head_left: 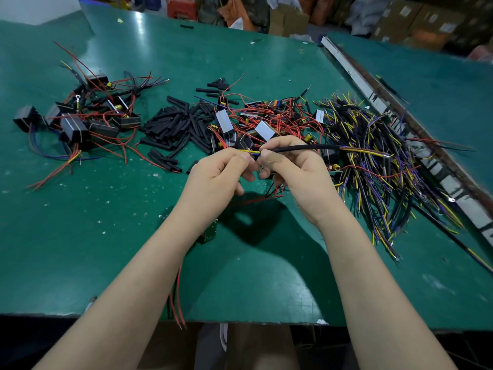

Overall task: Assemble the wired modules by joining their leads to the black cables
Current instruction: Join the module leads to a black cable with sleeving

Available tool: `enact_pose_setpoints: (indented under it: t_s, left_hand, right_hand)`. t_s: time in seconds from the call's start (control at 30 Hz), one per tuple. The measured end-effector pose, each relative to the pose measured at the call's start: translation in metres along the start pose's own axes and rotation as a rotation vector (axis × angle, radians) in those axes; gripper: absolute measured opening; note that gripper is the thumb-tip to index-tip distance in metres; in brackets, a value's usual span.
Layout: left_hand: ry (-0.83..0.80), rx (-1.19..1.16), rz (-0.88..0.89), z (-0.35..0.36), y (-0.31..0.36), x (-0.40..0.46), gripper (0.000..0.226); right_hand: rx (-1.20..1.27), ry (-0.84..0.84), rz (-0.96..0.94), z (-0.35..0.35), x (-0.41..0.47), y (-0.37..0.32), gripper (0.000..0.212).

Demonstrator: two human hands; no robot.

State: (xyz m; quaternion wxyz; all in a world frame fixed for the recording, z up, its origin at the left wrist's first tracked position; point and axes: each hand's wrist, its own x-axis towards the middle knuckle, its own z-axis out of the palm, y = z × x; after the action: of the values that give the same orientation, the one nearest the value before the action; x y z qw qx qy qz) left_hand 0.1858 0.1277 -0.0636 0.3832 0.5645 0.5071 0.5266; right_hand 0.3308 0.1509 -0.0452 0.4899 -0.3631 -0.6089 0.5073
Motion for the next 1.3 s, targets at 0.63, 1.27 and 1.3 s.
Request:
enact_pose_setpoints:
  t_s: [0.63, 1.27, 1.3]
  left_hand:
    - [-0.093, 0.089, 0.089, -0.001, -0.004, -0.001, 0.023]
    - [-0.034, 0.409, 0.239, -0.004, -0.012, -0.001, 0.015]
    - [-0.041, 0.453, 0.272, -0.004, -0.013, -0.001, 0.016]
  right_hand:
    - [0.379, 0.048, 0.344, -0.003, 0.01, 0.007, 0.023]
    - [0.113, 0.122, 0.179, -0.003, 0.007, 0.009, 0.025]
    - [0.135, 0.128, 0.202, -0.003, 0.007, 0.009, 0.024]
